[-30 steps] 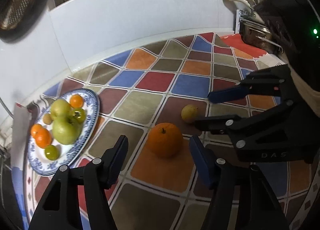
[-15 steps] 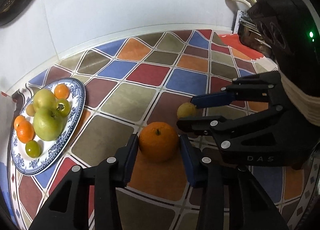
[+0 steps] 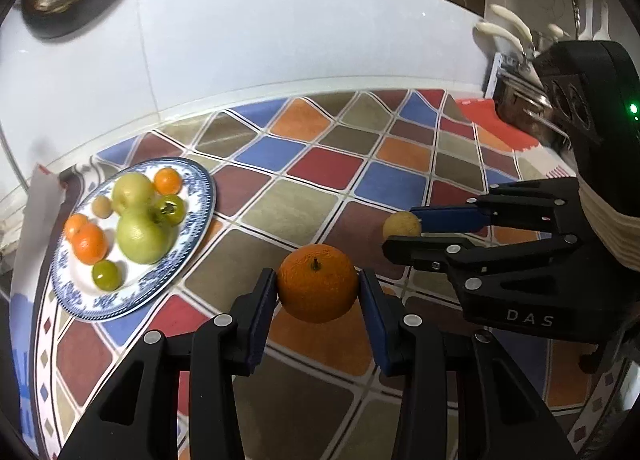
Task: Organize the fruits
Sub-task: 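Grasp the large orange with the left tool while the right tool grasps the brown fruit, then carry the orange and brown fruit onto the plate and release both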
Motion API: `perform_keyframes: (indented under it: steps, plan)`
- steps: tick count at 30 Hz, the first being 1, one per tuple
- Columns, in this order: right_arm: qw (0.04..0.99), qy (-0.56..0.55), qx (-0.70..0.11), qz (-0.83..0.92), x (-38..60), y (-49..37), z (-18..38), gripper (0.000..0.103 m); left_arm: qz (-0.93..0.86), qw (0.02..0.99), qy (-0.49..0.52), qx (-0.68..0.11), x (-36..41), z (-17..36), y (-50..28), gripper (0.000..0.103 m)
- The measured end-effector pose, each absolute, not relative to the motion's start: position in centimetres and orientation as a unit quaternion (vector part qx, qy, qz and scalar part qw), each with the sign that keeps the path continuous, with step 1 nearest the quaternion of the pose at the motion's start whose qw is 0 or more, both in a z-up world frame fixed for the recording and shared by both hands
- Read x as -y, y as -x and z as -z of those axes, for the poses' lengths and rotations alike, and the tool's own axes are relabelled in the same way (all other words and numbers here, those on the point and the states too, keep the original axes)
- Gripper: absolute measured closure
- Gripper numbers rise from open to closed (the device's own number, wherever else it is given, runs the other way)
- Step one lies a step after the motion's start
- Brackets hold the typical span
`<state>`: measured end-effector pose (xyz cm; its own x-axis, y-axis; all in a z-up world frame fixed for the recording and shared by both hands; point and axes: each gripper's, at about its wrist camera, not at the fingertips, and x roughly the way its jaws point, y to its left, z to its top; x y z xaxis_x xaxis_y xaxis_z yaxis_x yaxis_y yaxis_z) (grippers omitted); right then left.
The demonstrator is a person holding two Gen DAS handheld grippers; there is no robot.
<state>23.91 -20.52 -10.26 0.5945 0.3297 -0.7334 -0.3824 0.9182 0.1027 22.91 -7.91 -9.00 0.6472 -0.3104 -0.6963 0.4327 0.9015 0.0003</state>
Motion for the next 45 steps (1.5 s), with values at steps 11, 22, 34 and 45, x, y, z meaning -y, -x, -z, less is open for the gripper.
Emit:
perform_keyframes:
  steps: [11, 22, 34, 45]
  plan:
    - [0.91, 0.024, -0.369, -0.187, 19.6, -20.9, 7.1, 0.073, 0.18, 0.924, -0.061, -0.333, 6.0, 6.2, -19.8, 0.062]
    - [0.924, 0.018, -0.337, -0.18, 18.0, -17.9, 4.5, 0.073, 0.164, 0.94, -0.044, -0.297, 3.8, 3.9, -17.1, 0.062]
    - [0.937, 0.022, -0.3, -0.178, 15.0, -16.7, 1.9, 0.073, 0.134, 0.953, -0.04, -0.269, 0.0, 1.6, -15.7, 0.062]
    - [0.94, 0.02, -0.281, -0.191, 10.6, -17.2, 0.8, 0.073, 0.112, 0.961, -0.042, -0.249, -4.7, 0.3, -15.7, 0.062]
